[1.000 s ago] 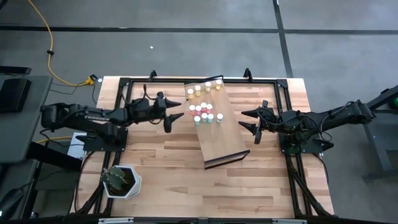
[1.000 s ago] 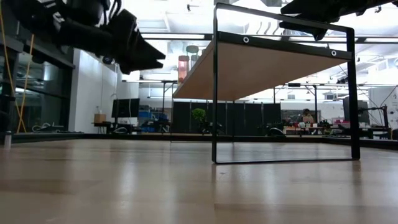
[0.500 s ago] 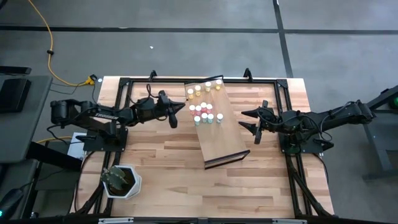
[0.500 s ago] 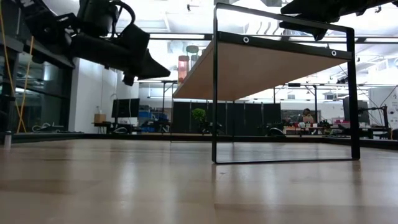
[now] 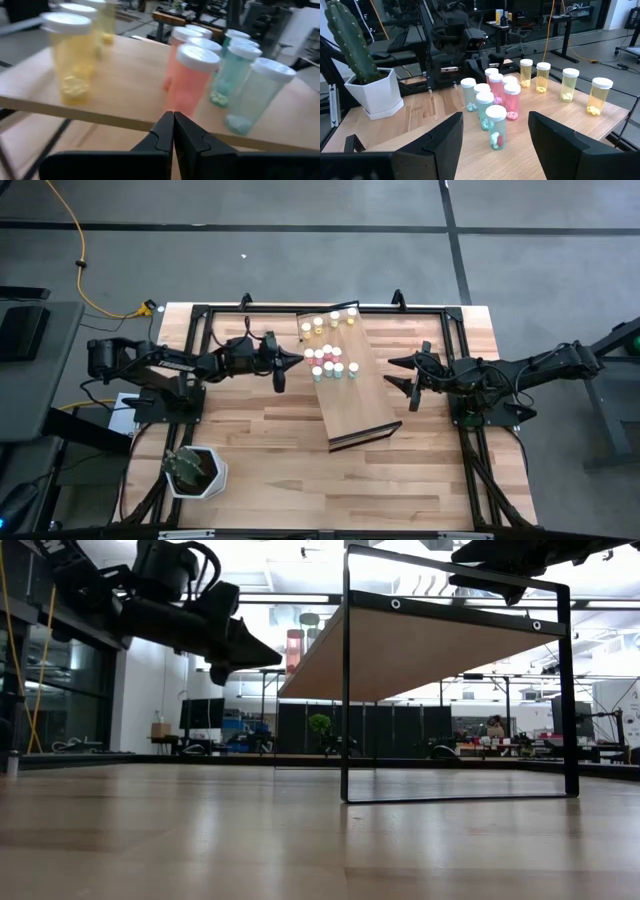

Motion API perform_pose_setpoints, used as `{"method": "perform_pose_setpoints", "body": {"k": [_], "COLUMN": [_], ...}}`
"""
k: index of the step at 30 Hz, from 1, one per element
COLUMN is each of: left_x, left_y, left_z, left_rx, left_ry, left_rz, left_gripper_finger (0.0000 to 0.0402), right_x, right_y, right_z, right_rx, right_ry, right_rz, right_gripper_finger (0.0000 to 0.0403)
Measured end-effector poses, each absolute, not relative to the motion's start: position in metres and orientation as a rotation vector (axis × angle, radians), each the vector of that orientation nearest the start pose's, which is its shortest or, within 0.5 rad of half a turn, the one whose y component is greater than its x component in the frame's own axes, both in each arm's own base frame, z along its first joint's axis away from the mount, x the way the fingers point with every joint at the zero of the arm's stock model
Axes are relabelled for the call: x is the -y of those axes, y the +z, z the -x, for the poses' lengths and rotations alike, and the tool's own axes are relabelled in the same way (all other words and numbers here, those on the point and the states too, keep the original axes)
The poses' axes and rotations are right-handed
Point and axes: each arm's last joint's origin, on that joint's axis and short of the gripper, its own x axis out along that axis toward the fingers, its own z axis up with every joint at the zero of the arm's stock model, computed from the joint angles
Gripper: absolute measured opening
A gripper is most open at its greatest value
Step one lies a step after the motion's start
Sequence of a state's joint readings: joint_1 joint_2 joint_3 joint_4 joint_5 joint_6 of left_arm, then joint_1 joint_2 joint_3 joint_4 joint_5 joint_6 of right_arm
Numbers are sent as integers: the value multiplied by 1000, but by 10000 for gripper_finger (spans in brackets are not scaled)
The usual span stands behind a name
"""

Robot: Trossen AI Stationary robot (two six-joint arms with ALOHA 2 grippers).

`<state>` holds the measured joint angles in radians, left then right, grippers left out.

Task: Pick and place medicine bottles onto shelf by color
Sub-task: Put the pink pill bottle on the shelf, then return to Home Position

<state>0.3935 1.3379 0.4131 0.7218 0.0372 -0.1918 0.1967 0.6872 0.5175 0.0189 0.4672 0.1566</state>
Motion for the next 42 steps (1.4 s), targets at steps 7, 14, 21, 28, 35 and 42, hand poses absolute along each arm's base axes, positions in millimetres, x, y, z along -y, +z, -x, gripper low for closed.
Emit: {"method": "perform_pose_setpoints", "body": {"k": [7, 14, 21, 28, 35, 42], "left_x": [-97, -98, -98, -98, -104, -89], "left_y": [180, 182, 182, 182, 197, 233], "left_z": [-239, -243, -243, -242, -228, -212], "left_rx": [-213, -204, -206, -214, -191, -58], "left_ry": [344, 343, 338, 345, 451, 402], "left_rz": [255, 264, 264, 265, 280, 200], "left_gripper_finger": [0, 0, 0, 0, 0, 0], "right_x": [-18, -19, -19, -18, -19, -19], "right_y": [275, 275, 275, 275, 273, 272], "right_z": [-160, -160, -160, -160, -159, -159], "right_rx": [-121, -122, -121, -121, -140, -149], "right_ry": [-280, -280, -280, -279, -277, -278], "right_rz": [-106, -106, -106, -106, -100, -96], "right_gripper_finger": [216, 216, 216, 216, 216, 216]}}
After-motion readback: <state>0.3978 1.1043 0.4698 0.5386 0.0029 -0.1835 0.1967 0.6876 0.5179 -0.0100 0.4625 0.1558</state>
